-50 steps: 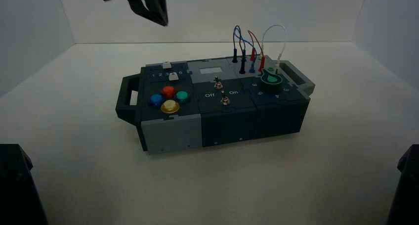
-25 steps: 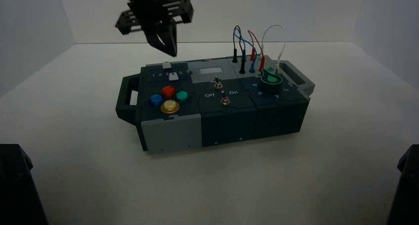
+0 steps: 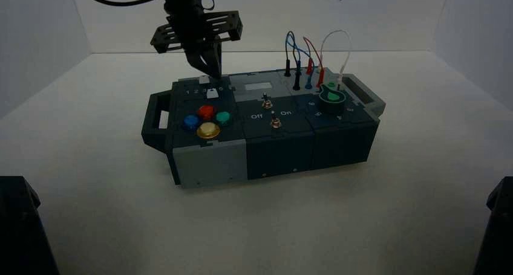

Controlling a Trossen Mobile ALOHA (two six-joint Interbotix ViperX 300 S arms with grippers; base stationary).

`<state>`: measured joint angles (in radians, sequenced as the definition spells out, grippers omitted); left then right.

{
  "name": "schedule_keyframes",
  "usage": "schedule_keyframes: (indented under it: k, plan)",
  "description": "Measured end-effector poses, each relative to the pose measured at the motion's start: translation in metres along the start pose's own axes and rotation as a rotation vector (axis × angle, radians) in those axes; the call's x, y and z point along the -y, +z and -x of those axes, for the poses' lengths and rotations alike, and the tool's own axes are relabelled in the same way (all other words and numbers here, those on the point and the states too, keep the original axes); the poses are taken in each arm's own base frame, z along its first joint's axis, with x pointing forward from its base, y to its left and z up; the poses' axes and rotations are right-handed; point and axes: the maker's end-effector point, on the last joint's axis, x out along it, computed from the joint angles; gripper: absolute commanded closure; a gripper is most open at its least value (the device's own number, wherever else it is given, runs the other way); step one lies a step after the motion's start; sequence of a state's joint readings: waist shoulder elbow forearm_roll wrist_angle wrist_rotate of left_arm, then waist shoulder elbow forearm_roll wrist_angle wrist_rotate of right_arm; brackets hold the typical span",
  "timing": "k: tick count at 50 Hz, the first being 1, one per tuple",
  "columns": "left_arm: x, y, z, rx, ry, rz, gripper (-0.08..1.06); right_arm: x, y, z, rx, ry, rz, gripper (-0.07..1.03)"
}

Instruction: Move the bottom slider to position 1.

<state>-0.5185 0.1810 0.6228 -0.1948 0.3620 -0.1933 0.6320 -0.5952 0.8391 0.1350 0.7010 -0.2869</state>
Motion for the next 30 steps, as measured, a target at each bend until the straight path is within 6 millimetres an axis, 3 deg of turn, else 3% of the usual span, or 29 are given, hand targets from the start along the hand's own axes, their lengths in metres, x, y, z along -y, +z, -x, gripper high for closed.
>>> schedule_keyframes:
  k: [20, 30]
  plan:
    - [-0.006, 0.0, 0.0, 0.006, 0.006, 0.012, 1.01, -0.003, -0.001, -0.002, 0.006, 0.005, 0.011, 0.98]
    - [-0.011, -0.01, 0.007, -0.009, 0.012, 0.015, 1.01, -0.003, -0.001, -0.002, 0.005, 0.005, 0.012, 0.98]
